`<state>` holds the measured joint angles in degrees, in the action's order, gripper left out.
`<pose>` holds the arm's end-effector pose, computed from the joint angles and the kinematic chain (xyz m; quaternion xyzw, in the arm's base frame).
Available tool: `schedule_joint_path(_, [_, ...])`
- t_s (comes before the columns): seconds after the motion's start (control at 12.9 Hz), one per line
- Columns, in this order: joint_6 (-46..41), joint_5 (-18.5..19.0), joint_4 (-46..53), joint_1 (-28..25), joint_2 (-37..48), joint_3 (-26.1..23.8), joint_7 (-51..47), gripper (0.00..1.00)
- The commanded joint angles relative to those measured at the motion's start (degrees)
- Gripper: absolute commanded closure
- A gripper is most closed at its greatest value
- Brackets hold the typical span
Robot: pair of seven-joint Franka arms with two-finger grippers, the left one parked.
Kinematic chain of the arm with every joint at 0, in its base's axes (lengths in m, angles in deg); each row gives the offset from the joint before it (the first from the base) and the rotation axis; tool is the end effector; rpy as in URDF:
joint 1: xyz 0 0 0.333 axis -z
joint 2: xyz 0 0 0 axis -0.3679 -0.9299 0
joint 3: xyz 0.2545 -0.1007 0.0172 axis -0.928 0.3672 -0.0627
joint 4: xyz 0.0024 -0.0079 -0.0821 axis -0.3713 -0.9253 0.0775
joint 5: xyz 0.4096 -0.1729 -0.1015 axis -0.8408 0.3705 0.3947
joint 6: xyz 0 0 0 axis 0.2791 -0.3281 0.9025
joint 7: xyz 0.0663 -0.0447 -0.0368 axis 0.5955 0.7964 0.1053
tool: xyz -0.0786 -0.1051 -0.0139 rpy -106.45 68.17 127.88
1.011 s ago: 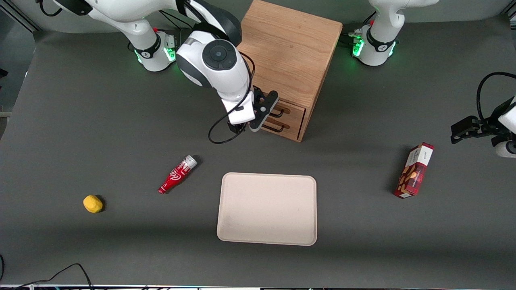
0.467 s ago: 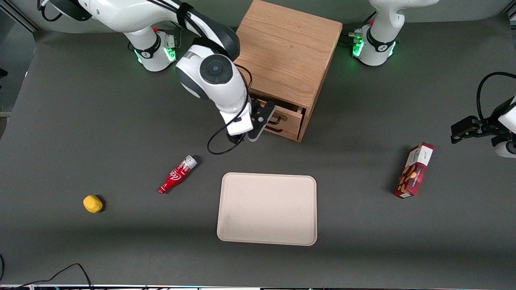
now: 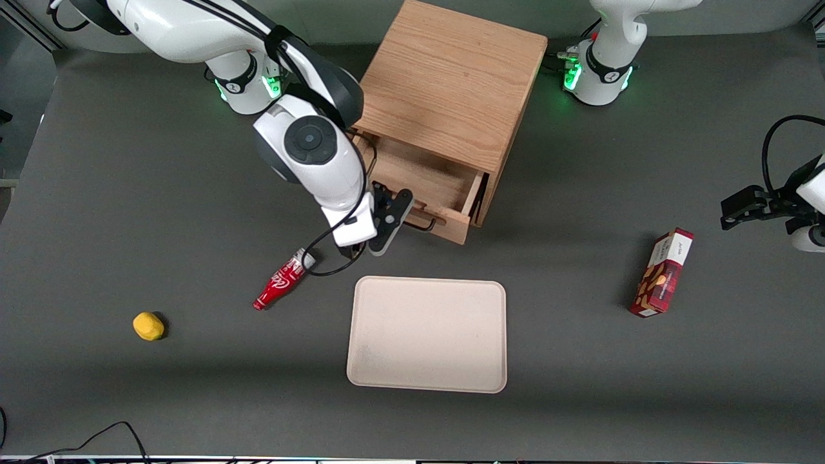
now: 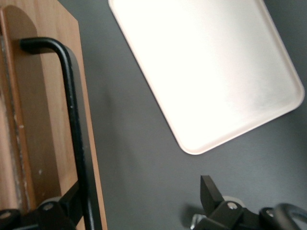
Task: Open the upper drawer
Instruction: 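Pull the handle outward with the right gripper, sliding the drawer open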
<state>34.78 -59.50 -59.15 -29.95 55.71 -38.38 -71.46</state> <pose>0.5887 0.4444 0.3185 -0.8712 -0.4891 -0.0275 0.0321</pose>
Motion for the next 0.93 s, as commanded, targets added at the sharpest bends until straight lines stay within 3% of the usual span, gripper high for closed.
schedule_joint_path(0.0, [1.21, -4.81, 2.40, -0.69, -0.68, 3.60, 5.39, 0.00])
schedule_joint_path(0.86, [6.05, -5.70, 7.24, -0.52, -2.79, 11.16, 11.30, 0.00])
